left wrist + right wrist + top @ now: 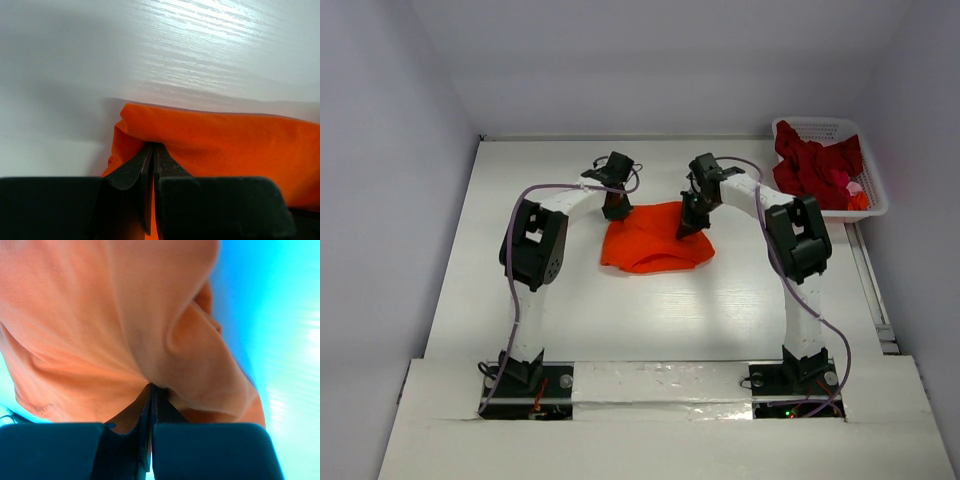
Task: Fold and stack the t-shirts
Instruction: Smooth out wrinkles on the folded tshirt
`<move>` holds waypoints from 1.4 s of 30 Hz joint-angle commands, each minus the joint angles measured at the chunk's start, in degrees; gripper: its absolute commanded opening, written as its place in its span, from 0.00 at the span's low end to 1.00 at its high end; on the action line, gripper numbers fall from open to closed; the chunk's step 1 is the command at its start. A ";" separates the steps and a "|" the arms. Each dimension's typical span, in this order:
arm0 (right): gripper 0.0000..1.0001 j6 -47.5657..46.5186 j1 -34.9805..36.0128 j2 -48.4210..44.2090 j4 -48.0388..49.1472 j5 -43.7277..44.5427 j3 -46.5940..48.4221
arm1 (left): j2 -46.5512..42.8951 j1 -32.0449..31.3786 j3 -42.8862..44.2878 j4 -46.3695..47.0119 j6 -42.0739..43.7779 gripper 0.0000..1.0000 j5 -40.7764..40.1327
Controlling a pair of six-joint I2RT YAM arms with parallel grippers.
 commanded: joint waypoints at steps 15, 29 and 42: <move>0.00 -1.49 -0.59 0.38 -0.86 1.55 2.26 | -0.45 1.32 2.51 -1.94 1.70 0.01 -1.58; 0.00 -1.76 -0.59 -0.59 -1.21 1.82 2.00 | -1.32 3.61 5.32 -3.17 2.23 0.05 -1.85; 0.06 -2.02 -0.59 -4.54 -2.71 3.84 3.23 | -7.30 4.14 8.40 -5.45 2.93 0.44 -3.78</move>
